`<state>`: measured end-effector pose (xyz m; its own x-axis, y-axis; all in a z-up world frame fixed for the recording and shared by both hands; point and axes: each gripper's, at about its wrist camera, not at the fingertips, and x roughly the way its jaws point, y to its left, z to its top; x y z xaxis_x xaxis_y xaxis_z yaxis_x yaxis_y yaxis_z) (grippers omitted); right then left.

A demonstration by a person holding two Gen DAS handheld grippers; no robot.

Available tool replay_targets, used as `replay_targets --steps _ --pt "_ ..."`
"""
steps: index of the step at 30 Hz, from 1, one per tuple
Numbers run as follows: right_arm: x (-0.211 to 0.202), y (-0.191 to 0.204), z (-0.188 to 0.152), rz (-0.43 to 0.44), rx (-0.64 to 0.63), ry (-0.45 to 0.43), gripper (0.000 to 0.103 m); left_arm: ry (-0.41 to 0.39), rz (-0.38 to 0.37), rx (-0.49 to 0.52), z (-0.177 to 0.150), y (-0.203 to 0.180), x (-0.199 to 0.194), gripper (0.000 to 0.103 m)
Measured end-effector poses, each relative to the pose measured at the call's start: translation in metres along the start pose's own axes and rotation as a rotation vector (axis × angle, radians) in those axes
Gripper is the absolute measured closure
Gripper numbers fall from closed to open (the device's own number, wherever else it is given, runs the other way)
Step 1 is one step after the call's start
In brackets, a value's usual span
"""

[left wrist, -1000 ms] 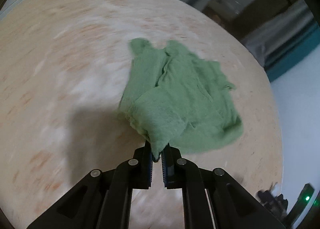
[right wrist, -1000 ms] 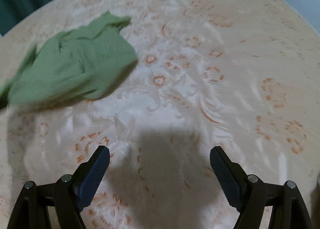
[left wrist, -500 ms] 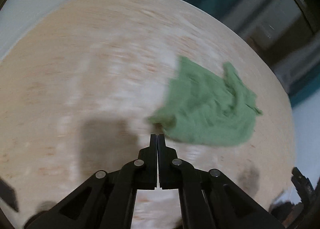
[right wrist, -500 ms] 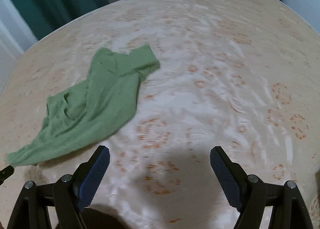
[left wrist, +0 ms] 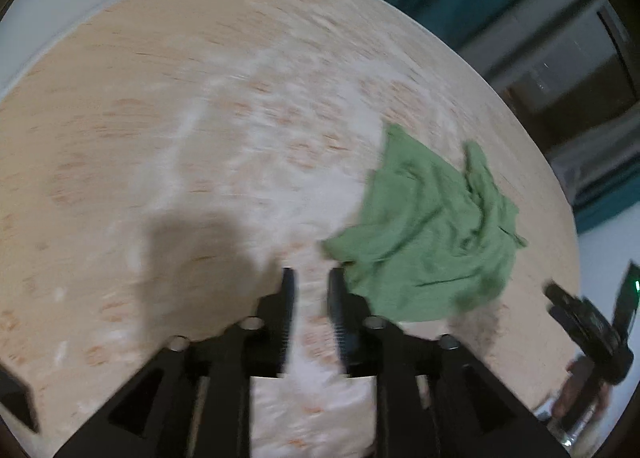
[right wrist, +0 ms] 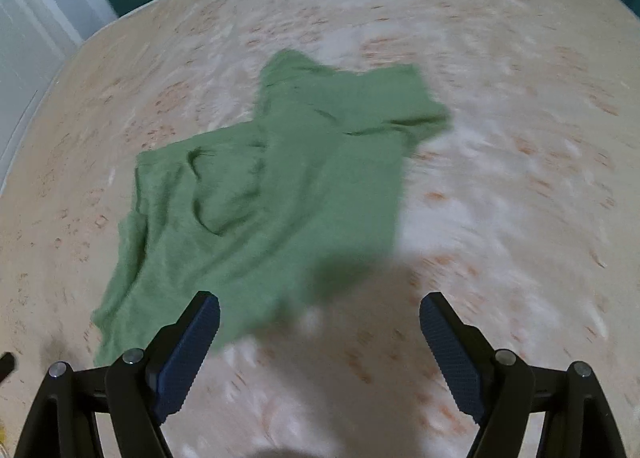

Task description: Fold clothes

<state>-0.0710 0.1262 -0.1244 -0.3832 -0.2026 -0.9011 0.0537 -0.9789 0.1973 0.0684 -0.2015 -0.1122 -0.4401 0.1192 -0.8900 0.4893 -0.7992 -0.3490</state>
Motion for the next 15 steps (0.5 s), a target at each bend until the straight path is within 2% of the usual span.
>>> replay_targets --steps 3,6,9,10,12,13,14,15 --pt "0.027 0.028 0.022 0.07 -0.051 0.015 0.026 0.027 -0.051 0.002 0.021 -0.024 0.023 0.058" --pt "0.063 0.056 0.038 0.086 -0.121 0.03 0.027 0.047 -0.091 0.005 0.048 -0.048 0.048 0.043" --pt "0.108 0.071 0.046 0.089 -0.148 0.08 0.027 0.057 -0.08 0.041 0.074 -0.073 0.075 0.039" --pt "0.118 0.072 0.046 0.091 -0.148 0.099 0.03 0.062 -0.076 0.052 0.083 -0.081 0.084 0.039" --pt "0.144 0.073 0.043 0.098 -0.148 0.157 0.057 0.08 -0.074 0.062 0.092 -0.093 0.103 0.039" --pt "0.153 0.072 0.041 0.103 -0.149 0.183 0.065 0.089 -0.073 0.067 0.096 -0.099 0.113 0.039" --pt "0.159 0.07 0.037 0.116 -0.141 0.201 0.08 0.098 -0.073 0.072 0.1 -0.105 0.123 0.039" --pt "0.163 0.068 0.032 0.132 -0.13 0.217 0.09 0.109 -0.077 0.077 0.101 -0.11 0.132 0.038"
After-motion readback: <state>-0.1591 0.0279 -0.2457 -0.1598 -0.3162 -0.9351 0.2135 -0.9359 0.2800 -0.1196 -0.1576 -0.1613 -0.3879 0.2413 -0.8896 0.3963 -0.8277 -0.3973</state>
